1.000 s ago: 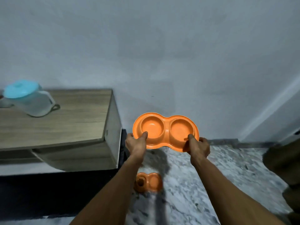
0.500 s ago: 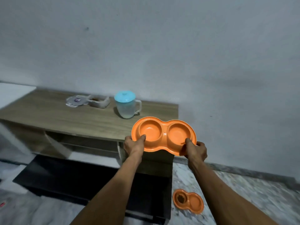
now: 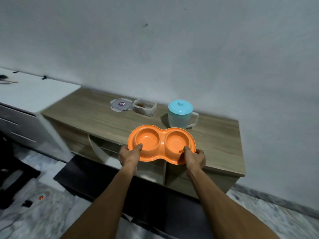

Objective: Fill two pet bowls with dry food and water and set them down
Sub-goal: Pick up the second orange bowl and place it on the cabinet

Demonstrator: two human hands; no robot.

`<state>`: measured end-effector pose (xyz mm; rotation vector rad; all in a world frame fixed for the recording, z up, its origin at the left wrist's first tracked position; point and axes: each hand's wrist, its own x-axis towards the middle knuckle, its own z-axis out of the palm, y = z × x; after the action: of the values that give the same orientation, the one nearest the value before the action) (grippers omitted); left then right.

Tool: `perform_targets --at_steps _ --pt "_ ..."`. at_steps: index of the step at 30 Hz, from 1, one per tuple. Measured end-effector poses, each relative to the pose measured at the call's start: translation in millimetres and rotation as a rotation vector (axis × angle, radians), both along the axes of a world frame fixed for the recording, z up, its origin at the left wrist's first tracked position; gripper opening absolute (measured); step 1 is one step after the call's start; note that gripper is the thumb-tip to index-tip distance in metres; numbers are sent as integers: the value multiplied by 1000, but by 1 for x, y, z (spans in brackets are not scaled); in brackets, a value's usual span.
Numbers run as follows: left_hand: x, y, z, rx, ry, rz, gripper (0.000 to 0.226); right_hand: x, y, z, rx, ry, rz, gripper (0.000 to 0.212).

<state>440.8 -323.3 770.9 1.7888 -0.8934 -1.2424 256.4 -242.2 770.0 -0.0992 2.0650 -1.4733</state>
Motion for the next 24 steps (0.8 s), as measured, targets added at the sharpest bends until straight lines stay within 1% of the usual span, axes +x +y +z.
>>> perform_targets --at_steps 3,5,8,12,14,17,20,24 --pt "23 -36 -10 4 -39 -15 47 21 -36 -9 29 -23 7 51" --pt "36 -59 -14 3 -62 -19 49 34 -60 -13 42 -31 16 52" --pt "51 -89 -13 -9 -71 -25 51 48 -93 -15 66 -34 15 57" --pt "64 -127 -18 -11 -84 -75 45 61 -130 -21 106 -22 4 61" --pt "69 -152 -25 2 -70 -105 45 65 -149 -24 122 -21 -15 60" --pt "73 -188 -38 42 -33 -155 52 70 -172 -27 142 -16 -55 57" --pt "79 -230 -60 81 -129 -253 69 77 -193 -32 188 -4 -114 58" --pt "79 -278 -89 95 -226 -377 76 84 -214 -42 228 9 -183 58"
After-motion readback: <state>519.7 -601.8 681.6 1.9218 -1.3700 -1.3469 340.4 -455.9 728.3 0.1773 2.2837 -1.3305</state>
